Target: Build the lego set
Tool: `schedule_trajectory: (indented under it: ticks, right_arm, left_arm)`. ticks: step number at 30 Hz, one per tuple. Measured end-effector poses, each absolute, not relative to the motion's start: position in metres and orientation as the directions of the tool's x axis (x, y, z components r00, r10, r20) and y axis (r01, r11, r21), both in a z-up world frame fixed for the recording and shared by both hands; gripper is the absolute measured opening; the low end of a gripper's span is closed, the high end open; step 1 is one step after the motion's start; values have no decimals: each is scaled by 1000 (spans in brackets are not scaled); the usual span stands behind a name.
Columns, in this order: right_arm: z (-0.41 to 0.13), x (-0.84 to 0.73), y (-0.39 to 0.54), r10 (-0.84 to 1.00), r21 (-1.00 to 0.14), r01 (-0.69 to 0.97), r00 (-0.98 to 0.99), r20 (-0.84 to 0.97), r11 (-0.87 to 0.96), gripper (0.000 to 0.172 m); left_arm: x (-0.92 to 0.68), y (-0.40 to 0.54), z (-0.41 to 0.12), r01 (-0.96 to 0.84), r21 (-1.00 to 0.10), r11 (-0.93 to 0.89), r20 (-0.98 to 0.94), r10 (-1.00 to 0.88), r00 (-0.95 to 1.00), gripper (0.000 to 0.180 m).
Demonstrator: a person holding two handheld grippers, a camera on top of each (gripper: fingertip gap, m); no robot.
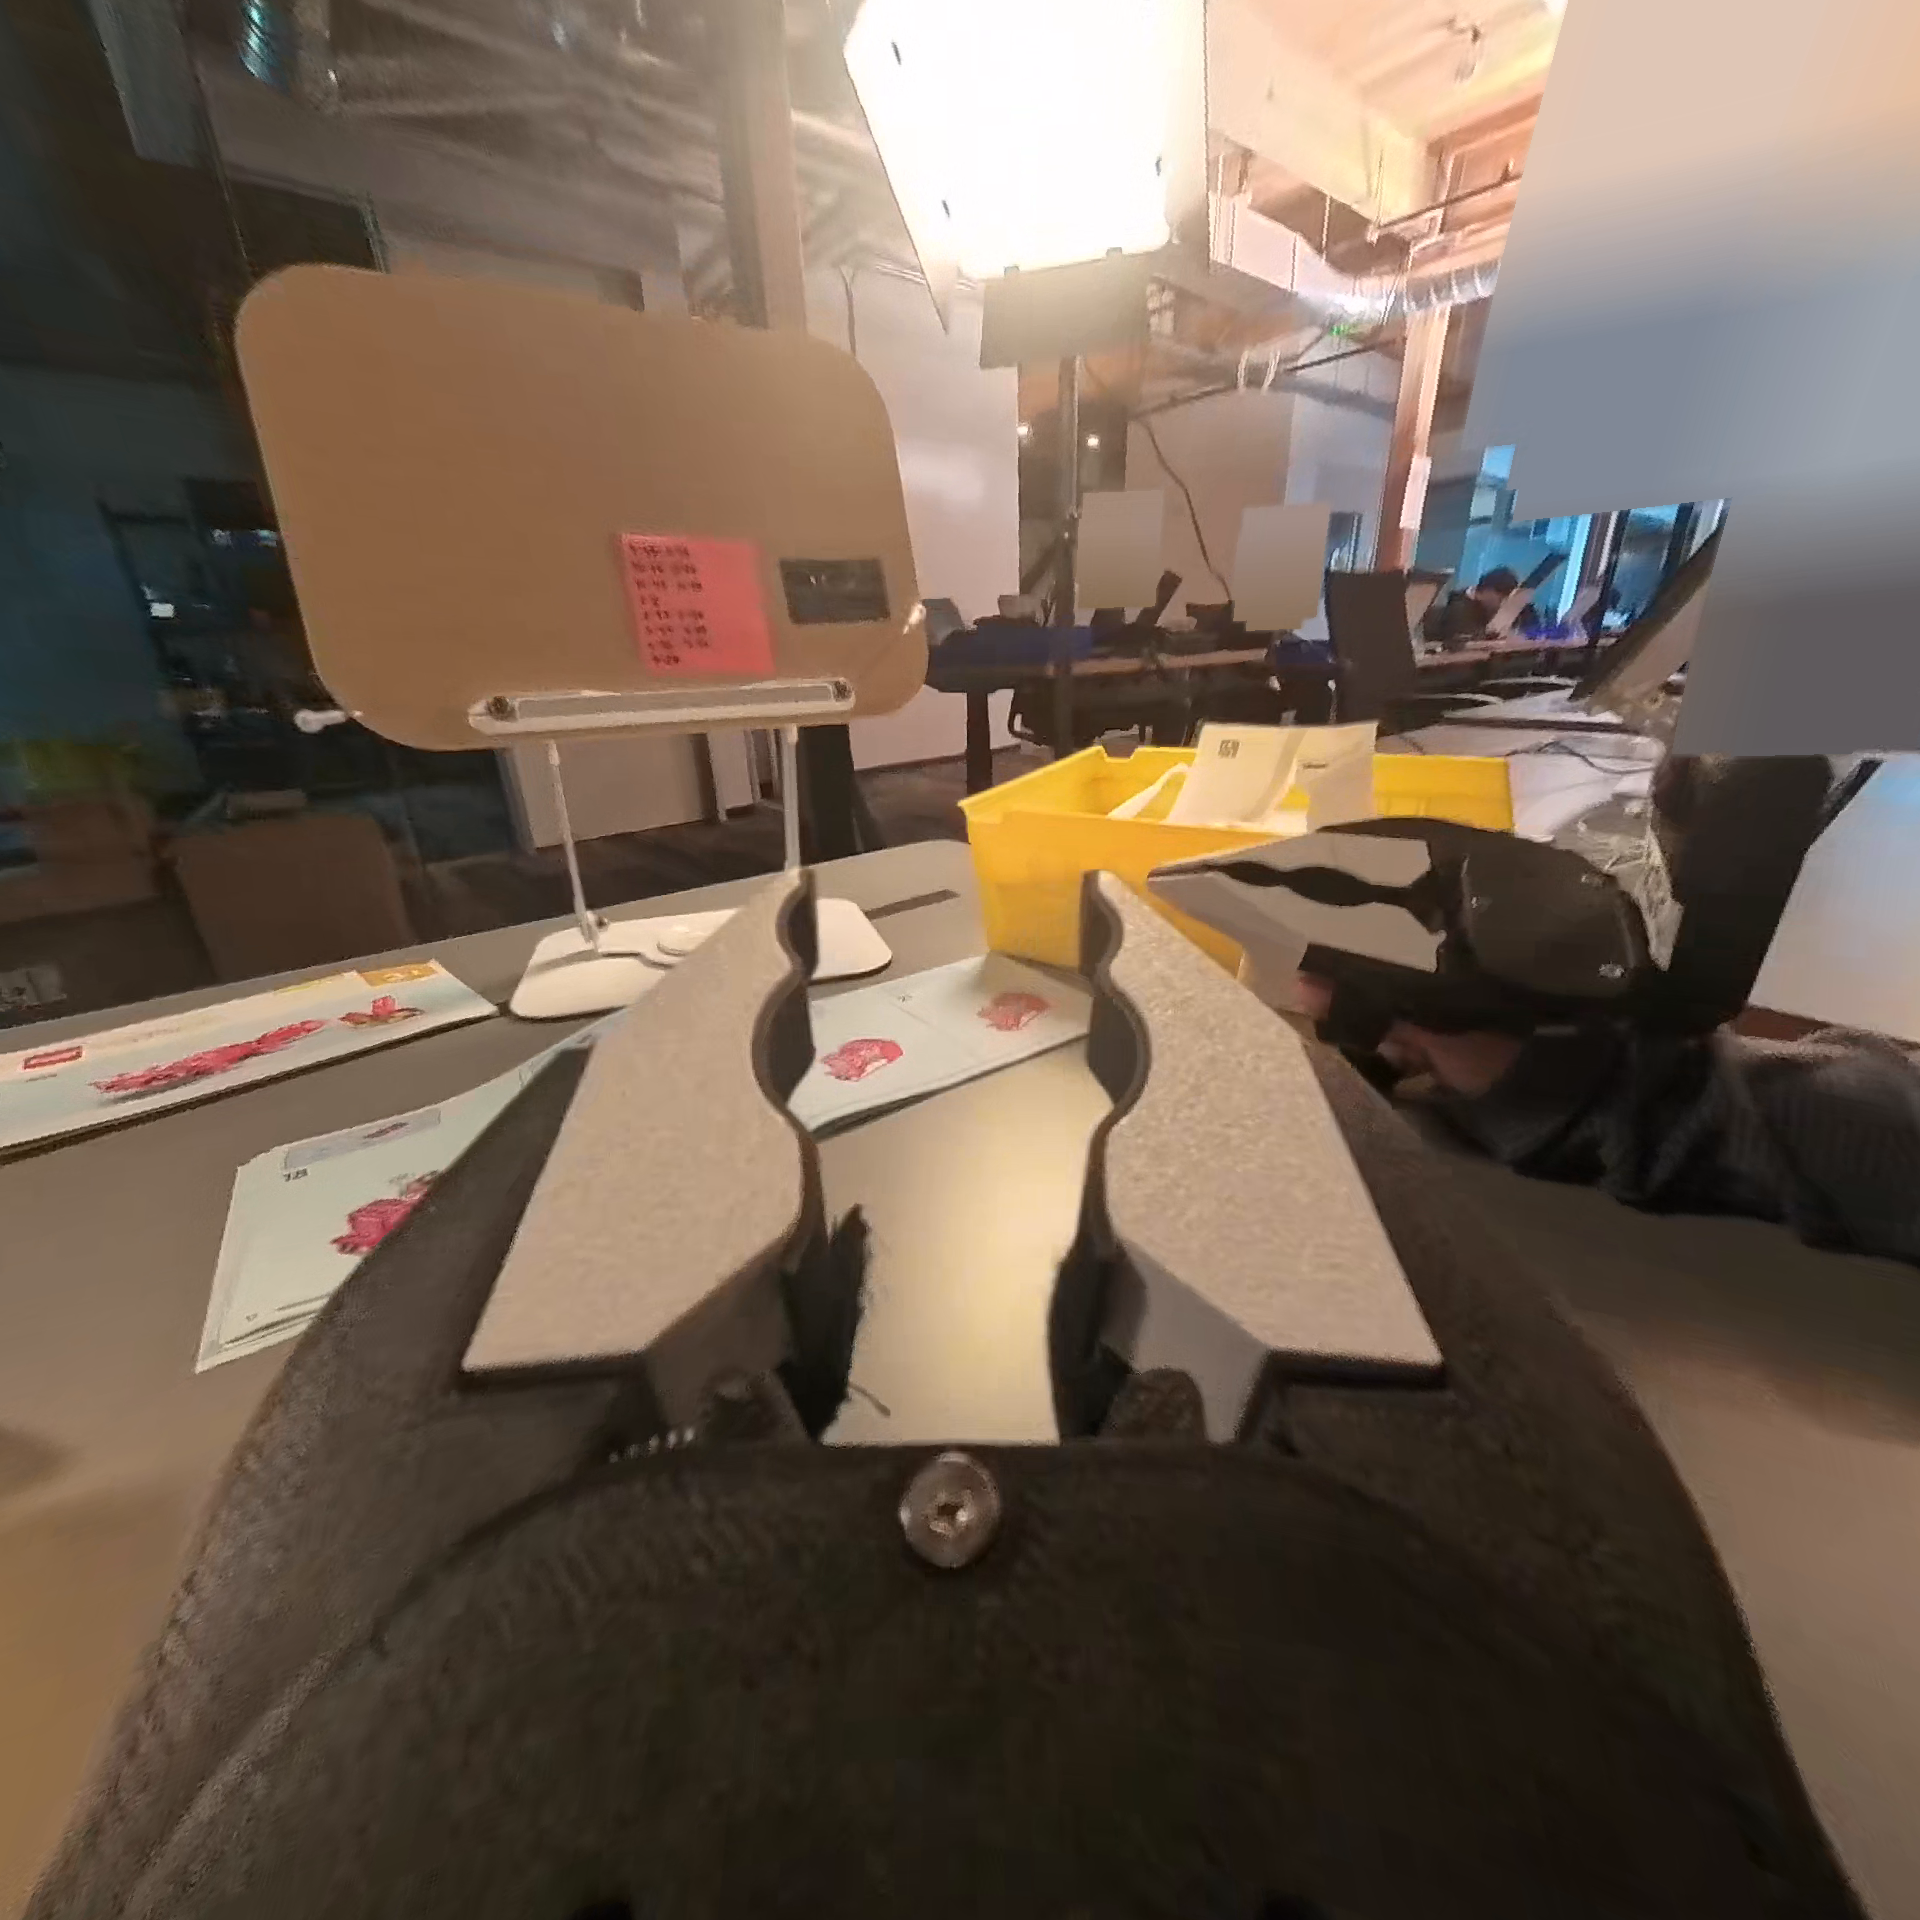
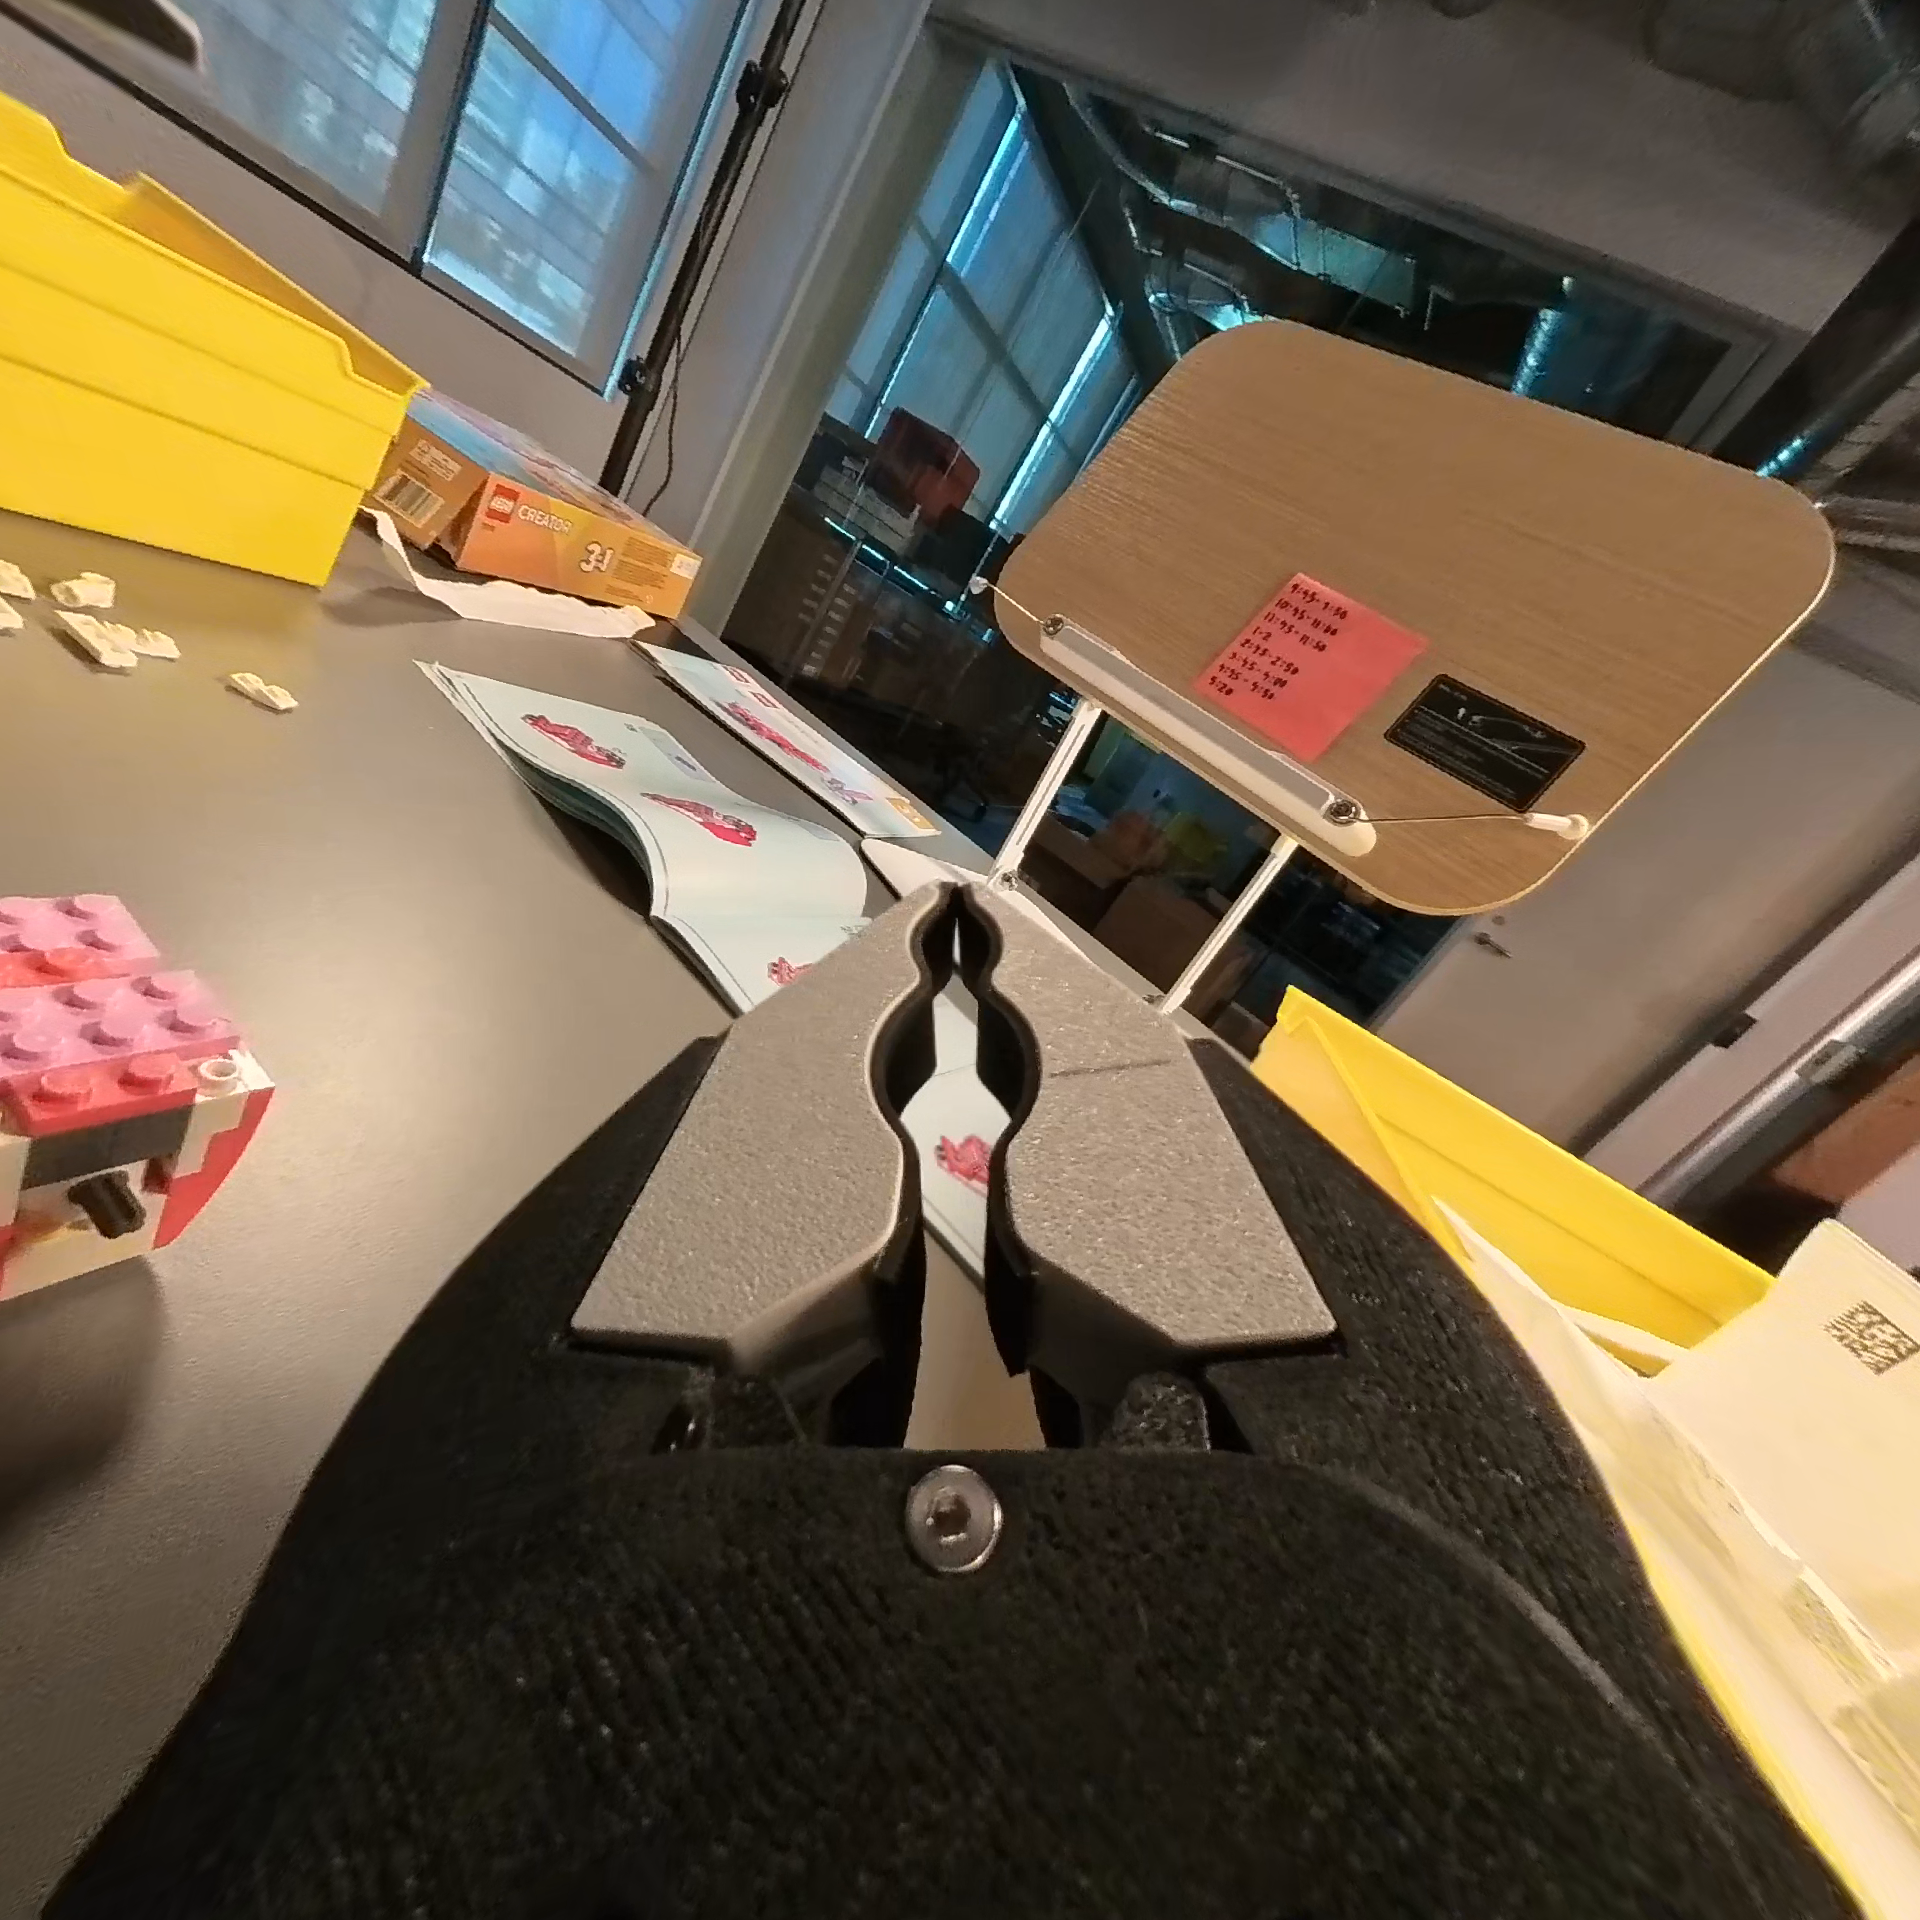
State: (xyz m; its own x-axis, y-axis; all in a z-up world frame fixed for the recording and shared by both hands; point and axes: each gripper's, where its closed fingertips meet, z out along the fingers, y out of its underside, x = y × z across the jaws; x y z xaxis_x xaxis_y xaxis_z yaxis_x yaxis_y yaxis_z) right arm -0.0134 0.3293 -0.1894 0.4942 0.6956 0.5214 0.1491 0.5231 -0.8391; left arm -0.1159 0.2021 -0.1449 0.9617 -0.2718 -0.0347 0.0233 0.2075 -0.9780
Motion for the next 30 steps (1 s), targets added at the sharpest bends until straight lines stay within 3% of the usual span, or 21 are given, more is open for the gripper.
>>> schedule_trajectory:
  ticks: [9, 15, 19, 21, 22, 26, 30]
  right_arm:
    - [-188, -6, 339, 644, -826, 189, 543, 538, 531, 0]
    - [-188, -4, 344, 628, -828, 207, 564, 536, 521, 0]
    - [-189, -1, 349, 615, -835, 219, 587, 526, 505, 0]
    - [-188, 3, 354, 606, -844, 223, 610, 511, 487, 0]
    - [-188, 5, 357, 599, -849, 226, 623, 502, 477, 0]
    - [-189, 13, 368, 565, -862, 247, 670, 482, 443, 0]
    - [-191, 17, 374, 524, -857, 286, 694, 494, 429, 0]
  left_arm:
    - [-129, 158, -75, 108, -976, 189, 43, -318, 947, 52]
    - [-241, 79, -28, -88, -975, 202, -83, 35, 996, 38]
    - [-319, 58, -54, -112, -990, -90, -126, 156, 980, 40]
    - [-342, 60, -82, -168, -946, -275, -209, 124, 970, 57]
    - [-353, 62, -93, -229, -913, -337, -282, 116, 952, 57]
    - [-370, 72, -156, -327, -694, -641, -353, -93, 931, 49]
    - [-379, 81, -203, -350, -511, -785, -267, -242, 933, 40]
